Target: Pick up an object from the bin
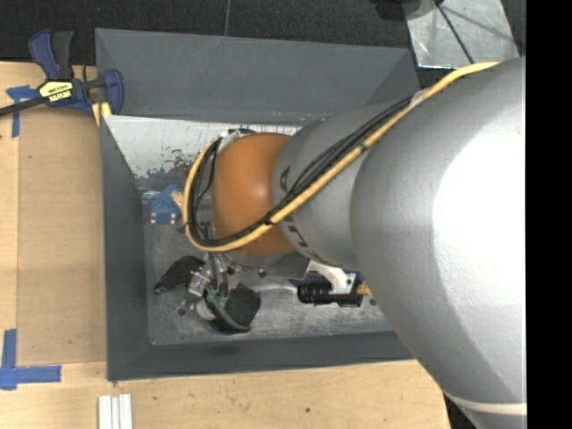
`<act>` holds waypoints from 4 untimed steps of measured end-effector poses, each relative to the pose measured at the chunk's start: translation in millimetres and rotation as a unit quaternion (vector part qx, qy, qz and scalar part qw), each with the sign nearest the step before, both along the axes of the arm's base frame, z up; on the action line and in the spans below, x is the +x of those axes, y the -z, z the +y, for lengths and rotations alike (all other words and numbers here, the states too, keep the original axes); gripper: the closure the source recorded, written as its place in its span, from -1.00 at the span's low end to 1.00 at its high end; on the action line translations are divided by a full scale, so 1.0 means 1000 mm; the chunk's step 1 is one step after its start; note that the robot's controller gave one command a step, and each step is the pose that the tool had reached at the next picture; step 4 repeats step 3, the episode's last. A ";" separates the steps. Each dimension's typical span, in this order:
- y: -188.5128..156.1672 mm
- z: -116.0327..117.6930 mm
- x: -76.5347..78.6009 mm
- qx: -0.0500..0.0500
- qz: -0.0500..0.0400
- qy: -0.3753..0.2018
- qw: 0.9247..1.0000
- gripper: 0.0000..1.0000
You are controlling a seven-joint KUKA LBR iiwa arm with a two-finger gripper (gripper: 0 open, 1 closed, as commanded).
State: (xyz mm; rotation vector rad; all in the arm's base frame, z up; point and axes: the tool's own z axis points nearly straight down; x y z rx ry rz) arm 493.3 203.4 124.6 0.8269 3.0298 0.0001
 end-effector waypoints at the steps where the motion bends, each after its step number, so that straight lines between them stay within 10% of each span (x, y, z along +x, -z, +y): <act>1: -0.003 -0.001 -0.001 -0.001 0.002 0.000 1.000 1.00; 4: -0.063 -0.004 -0.002 0.000 0.001 -0.002 1.000 1.00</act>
Offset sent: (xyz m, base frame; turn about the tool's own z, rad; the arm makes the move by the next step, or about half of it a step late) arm 0.0002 0.0000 0.0051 0.0000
